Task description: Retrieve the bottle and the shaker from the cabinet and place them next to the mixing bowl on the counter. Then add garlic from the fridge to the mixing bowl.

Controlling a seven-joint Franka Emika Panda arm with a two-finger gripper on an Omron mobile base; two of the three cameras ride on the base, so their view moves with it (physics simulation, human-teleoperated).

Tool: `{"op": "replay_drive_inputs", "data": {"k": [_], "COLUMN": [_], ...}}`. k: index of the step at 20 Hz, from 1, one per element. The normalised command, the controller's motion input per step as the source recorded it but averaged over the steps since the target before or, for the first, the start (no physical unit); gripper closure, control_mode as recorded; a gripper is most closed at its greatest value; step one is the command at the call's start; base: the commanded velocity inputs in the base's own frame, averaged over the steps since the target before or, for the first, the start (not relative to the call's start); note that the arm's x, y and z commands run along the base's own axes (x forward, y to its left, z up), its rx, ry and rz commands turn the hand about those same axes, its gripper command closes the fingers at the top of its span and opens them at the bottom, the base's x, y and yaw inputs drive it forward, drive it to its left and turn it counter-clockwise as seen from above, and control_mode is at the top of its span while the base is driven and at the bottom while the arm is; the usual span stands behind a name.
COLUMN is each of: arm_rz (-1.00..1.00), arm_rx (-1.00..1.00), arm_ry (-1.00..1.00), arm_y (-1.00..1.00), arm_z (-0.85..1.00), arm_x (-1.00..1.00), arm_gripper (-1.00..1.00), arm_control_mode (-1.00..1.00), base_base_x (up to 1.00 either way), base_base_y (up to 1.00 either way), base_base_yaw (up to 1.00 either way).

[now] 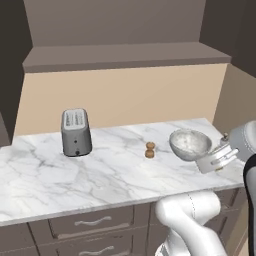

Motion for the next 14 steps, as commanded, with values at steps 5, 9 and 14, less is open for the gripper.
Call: {"op": "replay_drive_inputs", "data": {"k": [5,9,14], "arm_rz": [0.0,0.0,0.0], "arm_rx": [0.0,0.0,0.0], "arm_ry": [0.0,0.0,0.0], "arm_y": [0.0,0.0,0.0], "arm_z": [0.0,0.0,0.0], "arm_x": [0.0,0.0,0.0], "arm_gripper": [-1.0,-1.0,-1.0], "arm_control_mode": [1.0,1.0,1.0], "base_base_x": [-0.78,-0.95,-0.83], "base_base_y": [0.0,-0.07,-0.14], "base_base_yaw": [0.0,0.09,0.17]}}
